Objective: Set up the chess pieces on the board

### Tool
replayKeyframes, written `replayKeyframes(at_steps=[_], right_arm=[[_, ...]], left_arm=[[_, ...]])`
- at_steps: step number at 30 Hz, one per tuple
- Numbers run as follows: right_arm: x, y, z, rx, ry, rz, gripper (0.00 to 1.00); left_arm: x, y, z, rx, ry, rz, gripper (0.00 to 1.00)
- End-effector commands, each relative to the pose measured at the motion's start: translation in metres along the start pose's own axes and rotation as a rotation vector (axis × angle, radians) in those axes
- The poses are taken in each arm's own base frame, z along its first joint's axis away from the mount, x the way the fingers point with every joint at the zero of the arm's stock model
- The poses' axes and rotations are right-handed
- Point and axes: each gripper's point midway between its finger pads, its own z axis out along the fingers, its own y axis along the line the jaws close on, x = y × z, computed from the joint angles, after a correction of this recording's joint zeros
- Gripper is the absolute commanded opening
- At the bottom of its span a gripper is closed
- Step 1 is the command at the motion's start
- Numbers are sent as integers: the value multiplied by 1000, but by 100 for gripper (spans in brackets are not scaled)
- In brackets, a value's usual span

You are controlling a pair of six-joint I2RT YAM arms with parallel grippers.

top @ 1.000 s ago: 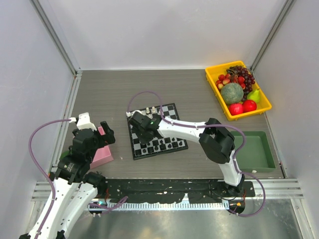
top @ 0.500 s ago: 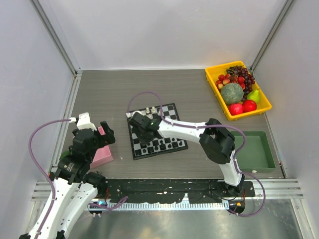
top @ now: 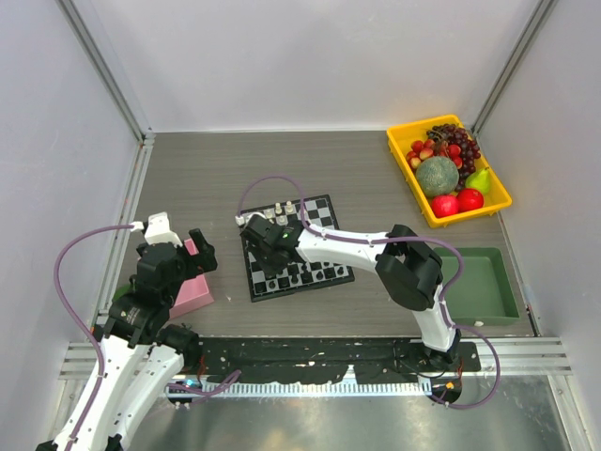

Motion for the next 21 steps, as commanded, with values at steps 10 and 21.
replayKeyframes(at_steps=[10, 21], right_arm=[[-19, 7, -21, -10, -56, 0, 22], [-58, 1, -38, -7, -137, 13, 40]], left_arm=[[-12, -5, -1, 20, -40, -6, 99], [-13, -3, -2, 11, -45, -2, 99]])
